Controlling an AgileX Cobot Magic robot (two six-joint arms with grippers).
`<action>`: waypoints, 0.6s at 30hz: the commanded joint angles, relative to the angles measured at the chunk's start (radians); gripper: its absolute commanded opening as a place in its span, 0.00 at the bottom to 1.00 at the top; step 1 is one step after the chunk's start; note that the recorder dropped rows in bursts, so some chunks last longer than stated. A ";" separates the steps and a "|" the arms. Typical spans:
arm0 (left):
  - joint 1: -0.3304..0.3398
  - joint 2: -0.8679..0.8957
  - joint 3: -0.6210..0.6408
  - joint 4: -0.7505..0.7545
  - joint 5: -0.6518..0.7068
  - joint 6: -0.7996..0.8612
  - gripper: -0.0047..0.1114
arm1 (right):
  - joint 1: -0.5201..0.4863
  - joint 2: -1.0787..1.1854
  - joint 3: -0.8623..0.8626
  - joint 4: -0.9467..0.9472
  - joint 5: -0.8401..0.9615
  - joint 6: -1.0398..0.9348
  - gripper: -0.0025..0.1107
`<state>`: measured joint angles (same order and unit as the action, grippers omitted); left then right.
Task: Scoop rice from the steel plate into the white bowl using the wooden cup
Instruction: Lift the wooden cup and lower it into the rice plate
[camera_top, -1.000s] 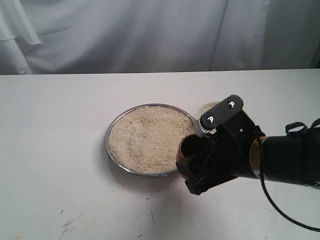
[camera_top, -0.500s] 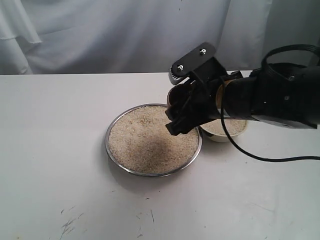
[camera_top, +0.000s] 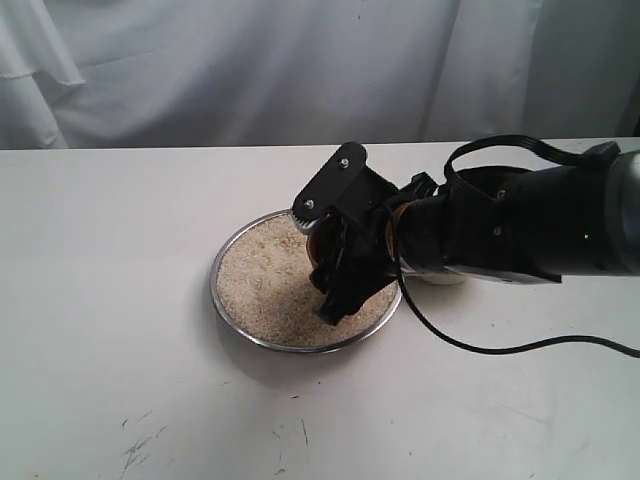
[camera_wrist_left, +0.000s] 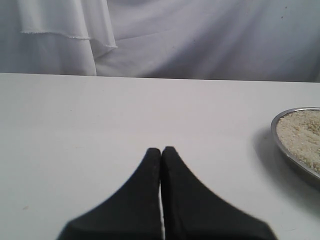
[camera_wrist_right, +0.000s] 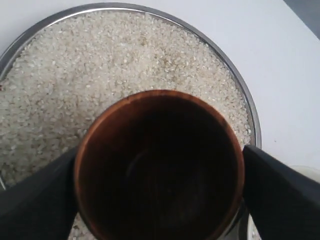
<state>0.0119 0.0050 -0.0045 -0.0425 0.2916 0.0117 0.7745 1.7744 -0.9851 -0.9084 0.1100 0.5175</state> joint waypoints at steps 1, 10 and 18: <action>-0.002 -0.005 0.005 -0.001 -0.006 -0.003 0.04 | 0.003 -0.001 -0.012 -0.002 0.025 -0.025 0.02; -0.002 -0.005 0.005 -0.001 -0.006 -0.003 0.04 | 0.017 0.021 -0.075 -0.097 0.043 -0.234 0.02; -0.002 -0.005 0.005 -0.001 -0.006 -0.003 0.04 | 0.023 0.088 -0.121 -0.095 0.122 -0.234 0.02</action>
<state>0.0119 0.0050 -0.0045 -0.0425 0.2916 0.0117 0.7968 1.8501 -1.0968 -0.9982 0.2180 0.2906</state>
